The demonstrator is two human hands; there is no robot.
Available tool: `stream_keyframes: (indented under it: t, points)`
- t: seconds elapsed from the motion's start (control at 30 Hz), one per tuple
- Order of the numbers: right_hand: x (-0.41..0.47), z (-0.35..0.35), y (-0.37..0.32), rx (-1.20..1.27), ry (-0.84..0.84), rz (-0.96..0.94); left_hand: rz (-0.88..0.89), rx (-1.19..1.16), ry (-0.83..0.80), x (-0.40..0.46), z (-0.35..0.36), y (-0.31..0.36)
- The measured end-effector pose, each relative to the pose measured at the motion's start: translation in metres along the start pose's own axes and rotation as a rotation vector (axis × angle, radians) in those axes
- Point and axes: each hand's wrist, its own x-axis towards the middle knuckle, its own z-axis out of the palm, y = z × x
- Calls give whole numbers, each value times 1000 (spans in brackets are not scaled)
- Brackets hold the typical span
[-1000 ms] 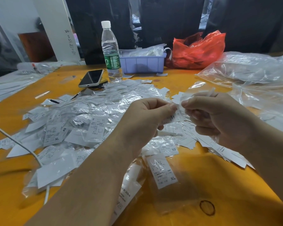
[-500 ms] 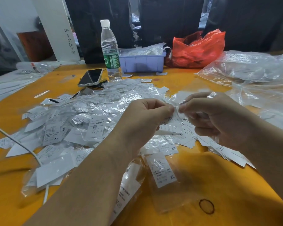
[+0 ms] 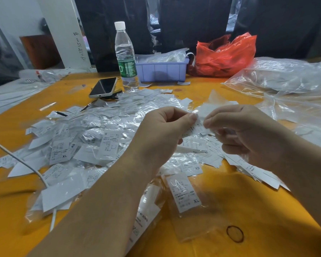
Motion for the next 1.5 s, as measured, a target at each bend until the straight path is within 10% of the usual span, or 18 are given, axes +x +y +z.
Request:
stream_keyframes:
  t: [1.5]
  points:
    - [-1, 9, 7, 154, 123, -21, -58, -99, -21, -1, 7, 0]
